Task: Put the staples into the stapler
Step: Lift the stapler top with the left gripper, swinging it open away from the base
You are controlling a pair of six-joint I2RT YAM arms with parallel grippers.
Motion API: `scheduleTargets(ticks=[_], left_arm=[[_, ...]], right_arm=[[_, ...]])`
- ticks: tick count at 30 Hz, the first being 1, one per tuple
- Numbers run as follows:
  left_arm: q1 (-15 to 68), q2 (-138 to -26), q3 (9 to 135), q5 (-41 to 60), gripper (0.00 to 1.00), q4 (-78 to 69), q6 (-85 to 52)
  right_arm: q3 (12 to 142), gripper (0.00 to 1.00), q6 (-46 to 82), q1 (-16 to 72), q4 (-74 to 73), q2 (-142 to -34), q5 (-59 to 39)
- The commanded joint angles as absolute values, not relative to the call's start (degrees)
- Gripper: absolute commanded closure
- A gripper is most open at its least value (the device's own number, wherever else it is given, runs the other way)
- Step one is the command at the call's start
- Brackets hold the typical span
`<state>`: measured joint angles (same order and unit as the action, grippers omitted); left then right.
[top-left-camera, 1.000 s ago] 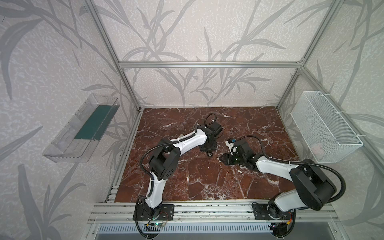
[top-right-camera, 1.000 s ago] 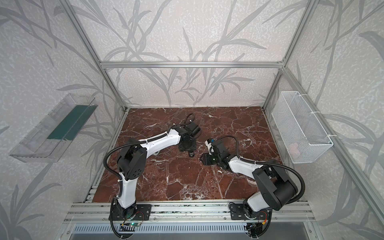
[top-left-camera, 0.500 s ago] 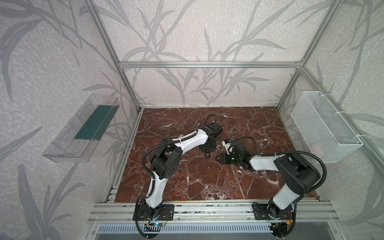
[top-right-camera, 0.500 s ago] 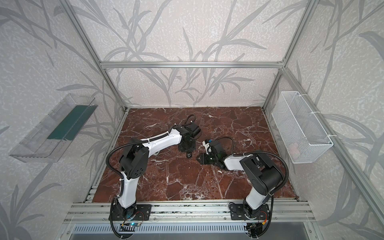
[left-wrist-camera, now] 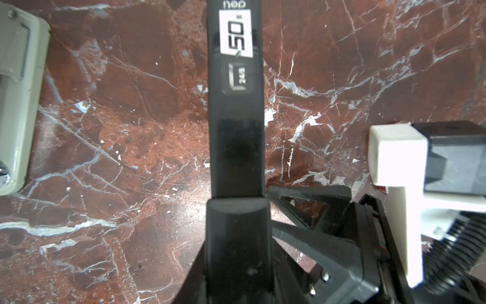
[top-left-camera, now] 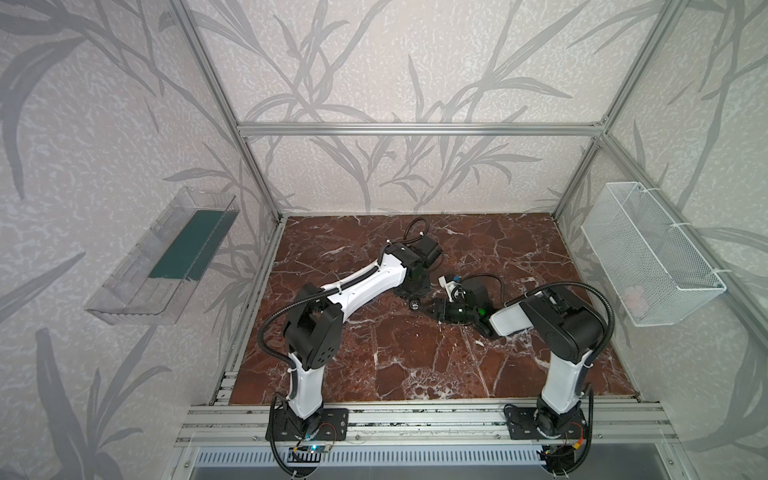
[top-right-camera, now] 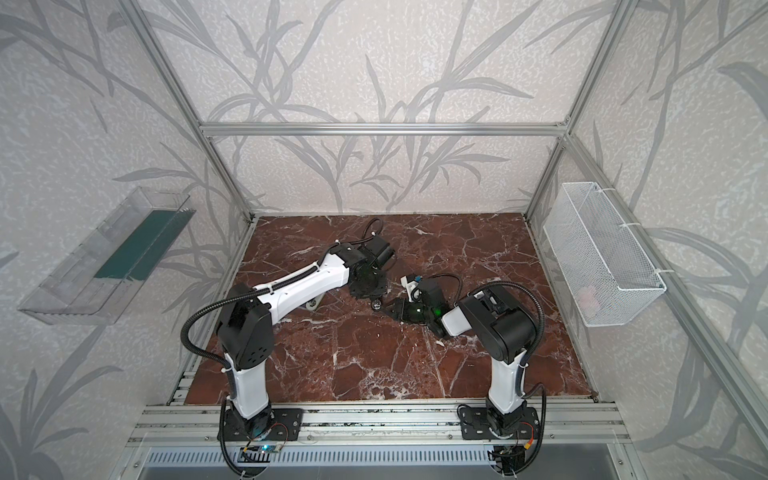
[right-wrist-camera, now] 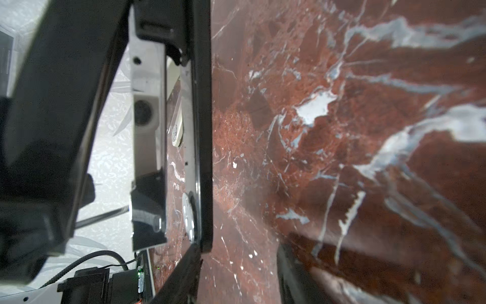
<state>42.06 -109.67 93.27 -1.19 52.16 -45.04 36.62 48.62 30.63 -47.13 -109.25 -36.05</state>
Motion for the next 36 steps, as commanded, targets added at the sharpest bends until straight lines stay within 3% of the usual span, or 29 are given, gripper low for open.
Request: scheduleTargets(ticks=[1,4,9,16,27,36], left_arm=[[42.26,-106.73,93.05,-1.73,1.0,51.14,-46.49],[42.26,-106.62,92.38,-1.06,1.0,50.22,-46.89],[42.28,-106.35,92.2,0.15,1.0,49.1,-47.5],[42.1,-106.02,92.46,2.58,1.0,48.25,-47.72],[39.67,-106.28,95.54,3.43,1.0,50.57,-45.1],[34.91,-111.04,104.76,6.49,1.0,55.68,-41.76]], right_arm=[[36.08,0.52,52.51,30.61,-53.06,-110.81,-38.02],[36.88,0.53,52.82,30.62,-52.91,-111.73,-38.46],[38.0,0.62,54.0,30.59,-54.43,-113.72,-39.2],[39.06,0.6,54.79,30.5,-57.21,-115.68,-39.04],[38.09,0.98,55.81,30.15,-60.59,-118.88,-41.02],[34.75,1.0,55.46,30.15,-64.94,-121.01,-44.88]])
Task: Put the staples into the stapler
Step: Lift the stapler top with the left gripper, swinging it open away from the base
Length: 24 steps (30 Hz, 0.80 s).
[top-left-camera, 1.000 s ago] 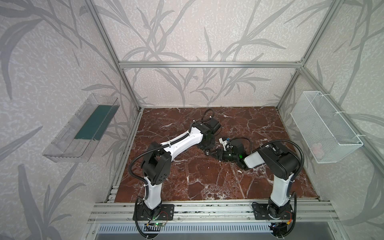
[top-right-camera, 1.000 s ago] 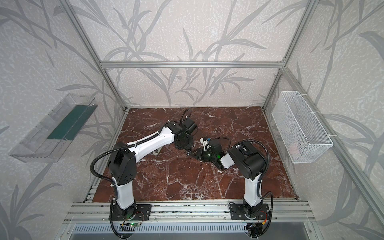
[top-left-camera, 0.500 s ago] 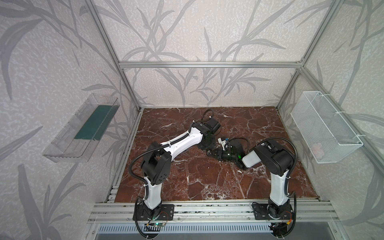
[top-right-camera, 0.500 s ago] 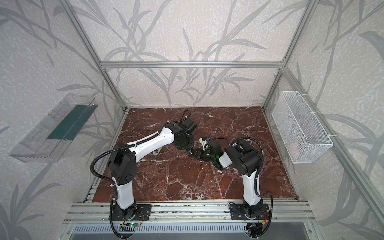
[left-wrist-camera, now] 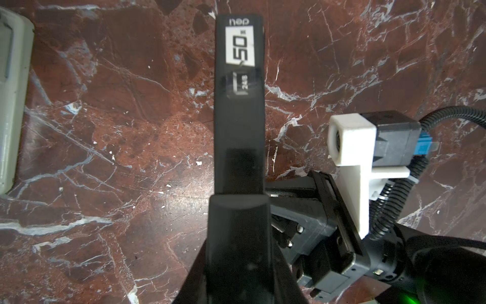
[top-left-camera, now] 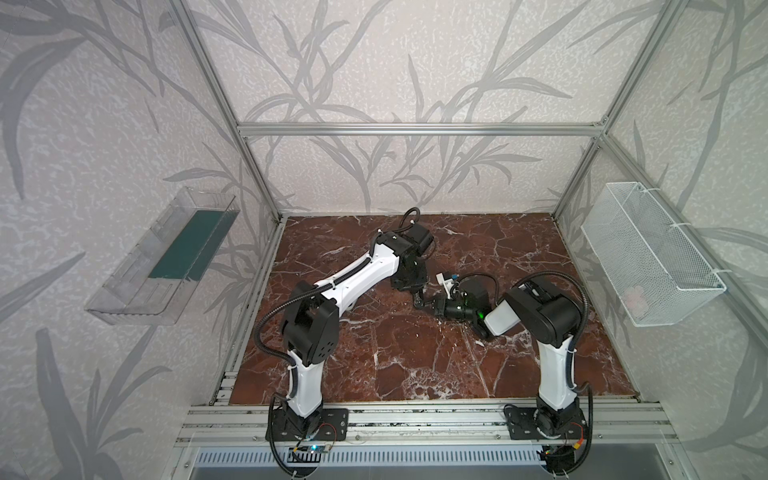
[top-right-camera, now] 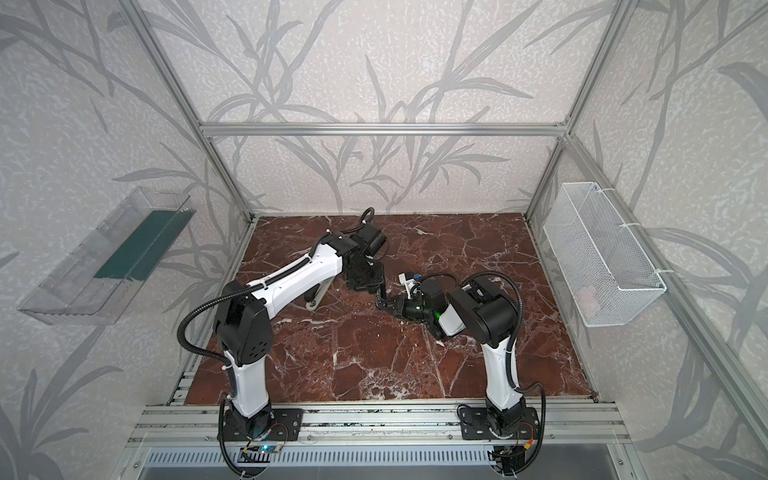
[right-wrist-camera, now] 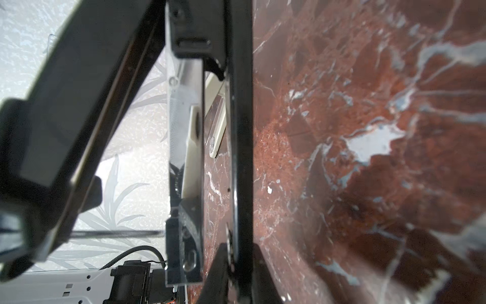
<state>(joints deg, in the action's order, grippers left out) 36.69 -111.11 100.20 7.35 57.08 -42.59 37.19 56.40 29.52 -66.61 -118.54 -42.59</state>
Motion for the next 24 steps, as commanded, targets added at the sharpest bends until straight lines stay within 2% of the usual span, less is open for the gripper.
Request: scheduleTargets(ticks=[1,15,24], left_arm=[[34.41,-111.34,105.42,7.13,1.0,55.85,-41.6],[28.72,-115.47,117.36,9.21,1.0,62.49,-37.98],[26.6,-118.97,123.48,9.01,1.0,65.12,-36.5]], right_arm=[[34.33,1.0,55.47,30.15,-65.73,-121.18,-45.53],[32.14,1.0,52.54,28.95,-60.9,-122.83,-55.6],[30.02,1.0,51.5,27.47,-58.59,-122.32,-57.42]])
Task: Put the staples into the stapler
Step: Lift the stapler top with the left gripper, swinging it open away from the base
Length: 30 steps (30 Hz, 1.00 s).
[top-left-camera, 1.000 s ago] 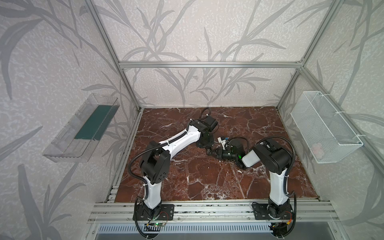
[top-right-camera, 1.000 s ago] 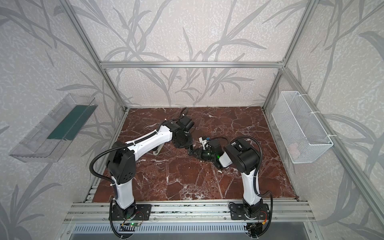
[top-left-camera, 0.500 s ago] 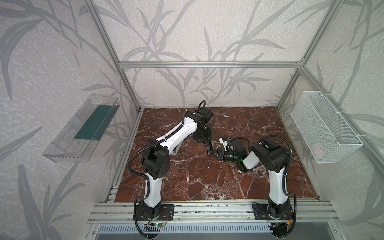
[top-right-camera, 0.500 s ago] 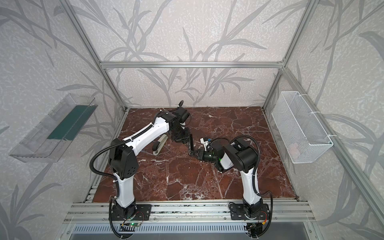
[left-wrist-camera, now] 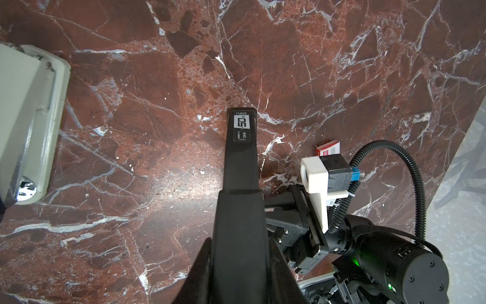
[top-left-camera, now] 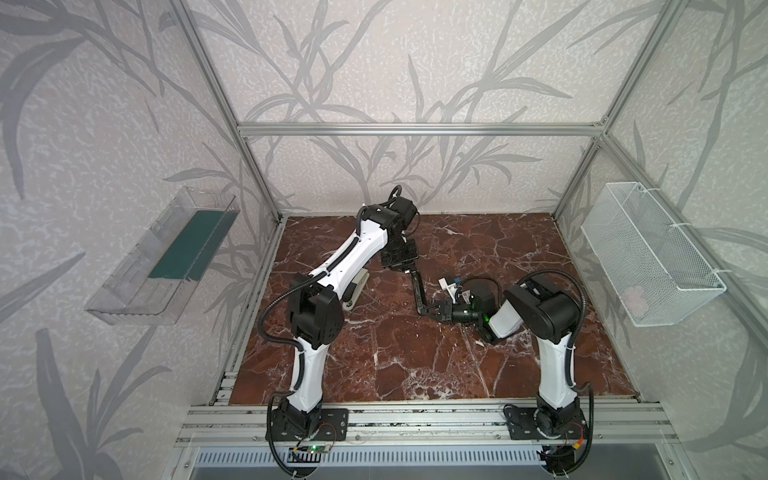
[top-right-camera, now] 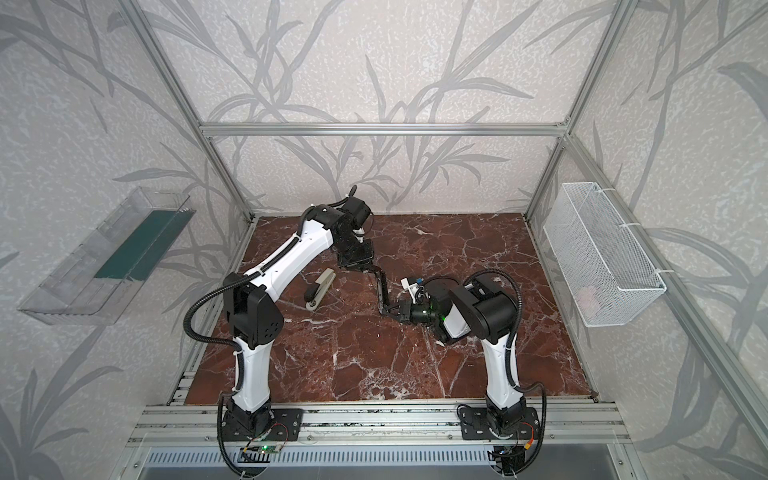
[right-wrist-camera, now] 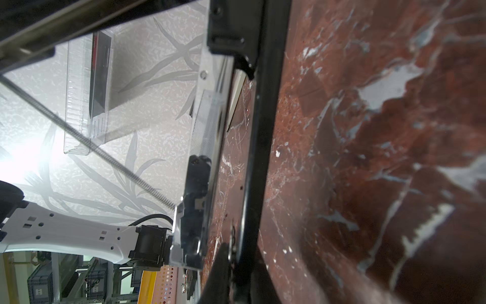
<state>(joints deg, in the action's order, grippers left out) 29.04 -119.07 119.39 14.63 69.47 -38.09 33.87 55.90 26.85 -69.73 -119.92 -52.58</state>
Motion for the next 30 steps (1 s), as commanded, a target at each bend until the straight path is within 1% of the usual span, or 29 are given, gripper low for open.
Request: scheduleTargets(ticks=[1,10,20,24,30], left_arm=[[26.31,-119.3,123.82,8.85,1.0,65.17,-36.33],[22.88,-122.65,128.01,9.42,1.0,65.89,-35.27],[20.89,-127.12,130.23,10.06,1.0,65.6,-33.6],[19.31,-129.49,131.66,13.6,1.0,65.32,-32.74],[18.03,-134.11,137.66,15.84,1.0,68.79,-30.03]], right_arm=[[29.85,1.0,51.14,27.49,-57.96,-122.02,-57.35],[28.22,1.0,48.38,27.38,-53.45,-120.56,-57.14],[27.61,1.0,48.08,27.25,-53.9,-120.41,-56.87],[27.33,1.0,48.21,27.16,-54.29,-120.49,-56.78],[27.51,1.0,48.42,27.07,-54.57,-121.5,-57.02]])
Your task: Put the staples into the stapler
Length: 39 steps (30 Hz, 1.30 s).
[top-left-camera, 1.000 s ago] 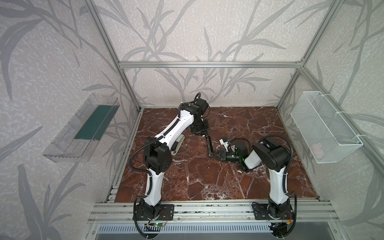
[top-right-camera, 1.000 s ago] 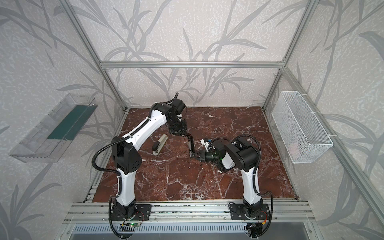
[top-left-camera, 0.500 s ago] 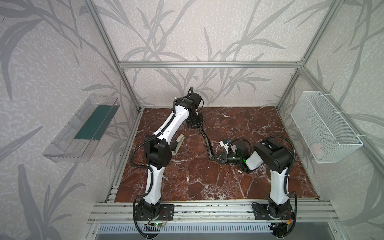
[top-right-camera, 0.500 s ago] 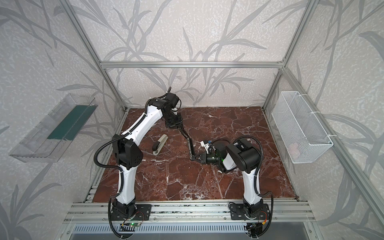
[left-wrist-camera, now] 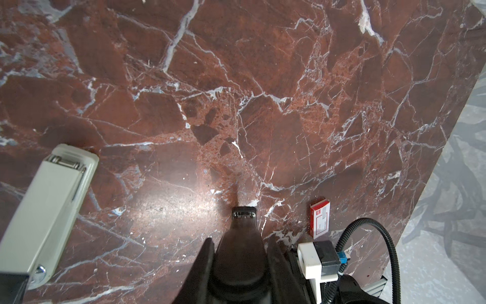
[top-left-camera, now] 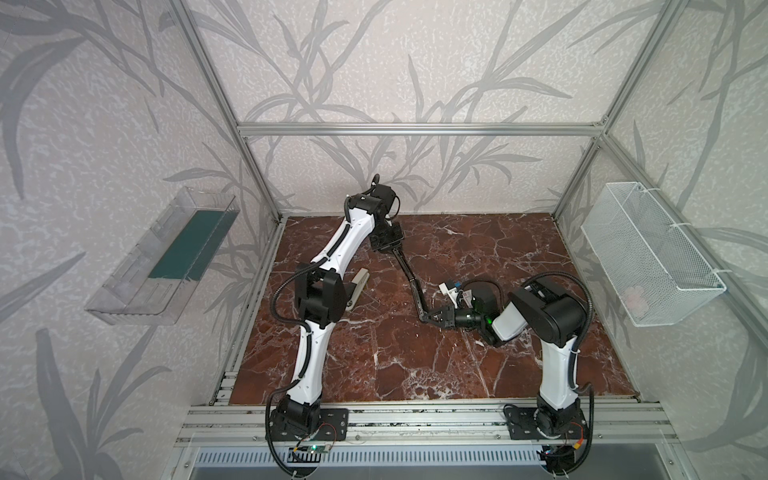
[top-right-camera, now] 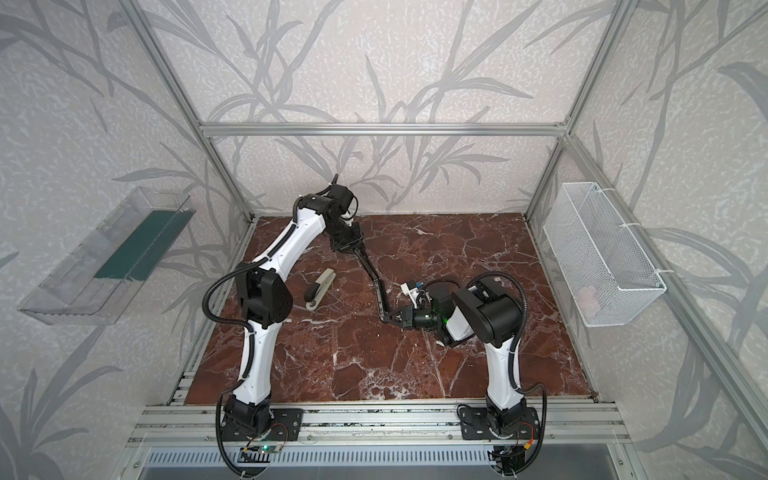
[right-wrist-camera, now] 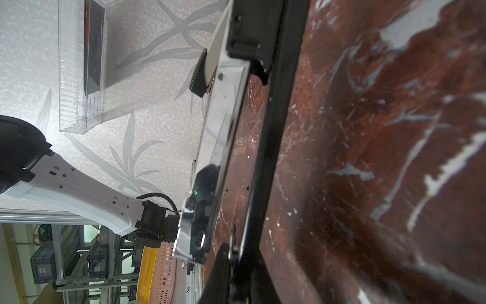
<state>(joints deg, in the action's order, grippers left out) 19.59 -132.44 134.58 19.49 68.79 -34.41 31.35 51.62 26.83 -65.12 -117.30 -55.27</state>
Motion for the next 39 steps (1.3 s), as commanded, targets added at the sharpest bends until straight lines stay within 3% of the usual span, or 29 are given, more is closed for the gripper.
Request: scheduleTargets(ticks=[1,9,17,20,24,28,31,36,39], left_arm=[[17.78,-134.48,137.96,16.05,1.0,68.82,-29.85],[16.19,-137.28,139.53,17.71,1.0,69.64,-29.56],[16.17,-137.73,139.66,18.59,1.0,70.64,-29.35],[16.1,-137.76,139.75,18.2,1.0,71.02,-29.22],[16.09,-137.86,140.42,18.32,1.0,71.67,-29.51],[16.26,-137.89,141.63,18.15,1.0,72.58,-29.93],[16.26,-138.07,142.12,18.06,1.0,73.2,-30.34],[16.35,-137.99,142.12,19.23,1.0,73.06,-30.95],[16.52,-137.99,142.16,19.46,1.0,72.95,-31.02]], right_arm=[[27.55,1.0,48.66,27.03,-54.94,-121.82,-57.12],[27.69,1.0,49.79,26.34,-55.74,-123.88,-57.38],[26.39,0.72,49.47,23.98,-53.35,-122.88,-55.64],[25.53,0.69,48.79,23.15,-51.78,-122.14,-54.92],[24.22,0.72,48.2,22.49,-50.87,-119.74,-54.05],[24.57,0.68,44.63,22.66,-43.21,-113.16,-51.44],[27.24,0.62,40.01,23.85,-29.34,-105.93,-47.65],[35.41,0.58,31.21,25.67,-10.48,-94.23,-38.56],[42.38,0.54,28.32,25.67,-6.79,-93.36,-36.46]])
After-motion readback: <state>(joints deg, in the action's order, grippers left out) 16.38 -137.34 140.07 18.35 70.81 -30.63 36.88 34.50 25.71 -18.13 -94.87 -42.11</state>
